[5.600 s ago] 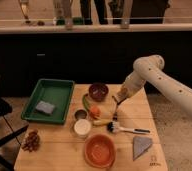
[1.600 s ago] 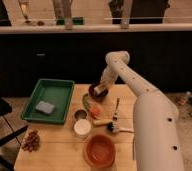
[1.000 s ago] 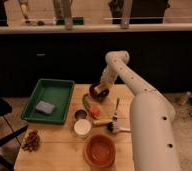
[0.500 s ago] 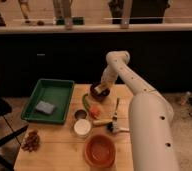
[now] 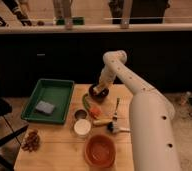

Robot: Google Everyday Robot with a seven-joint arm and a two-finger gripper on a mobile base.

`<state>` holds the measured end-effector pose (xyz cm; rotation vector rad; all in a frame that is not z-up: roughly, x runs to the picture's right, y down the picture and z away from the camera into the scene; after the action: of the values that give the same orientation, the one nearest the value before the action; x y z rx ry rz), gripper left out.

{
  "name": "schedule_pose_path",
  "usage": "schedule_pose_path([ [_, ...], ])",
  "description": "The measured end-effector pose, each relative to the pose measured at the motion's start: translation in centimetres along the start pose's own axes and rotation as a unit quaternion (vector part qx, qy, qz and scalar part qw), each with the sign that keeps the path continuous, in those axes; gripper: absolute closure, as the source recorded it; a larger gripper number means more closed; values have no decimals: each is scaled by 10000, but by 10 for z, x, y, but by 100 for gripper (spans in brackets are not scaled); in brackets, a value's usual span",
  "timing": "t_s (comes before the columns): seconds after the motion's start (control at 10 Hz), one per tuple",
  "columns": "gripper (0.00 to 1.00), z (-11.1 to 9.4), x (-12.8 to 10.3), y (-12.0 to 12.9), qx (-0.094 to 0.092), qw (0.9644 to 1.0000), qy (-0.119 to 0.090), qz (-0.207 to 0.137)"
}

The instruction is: Wipe purple bowl with eraser

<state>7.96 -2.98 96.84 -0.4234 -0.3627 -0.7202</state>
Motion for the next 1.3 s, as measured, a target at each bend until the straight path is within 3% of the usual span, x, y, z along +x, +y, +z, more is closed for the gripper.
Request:
schedule_pose_path([
  [0.4, 100, -4, -5, -4, -107, 9993, 302, -205],
  [0.8, 100, 6, -10, -1, -417, 9961, 675, -380],
  [1.3, 100, 11, -8, -2, -599, 9930, 884, -511],
])
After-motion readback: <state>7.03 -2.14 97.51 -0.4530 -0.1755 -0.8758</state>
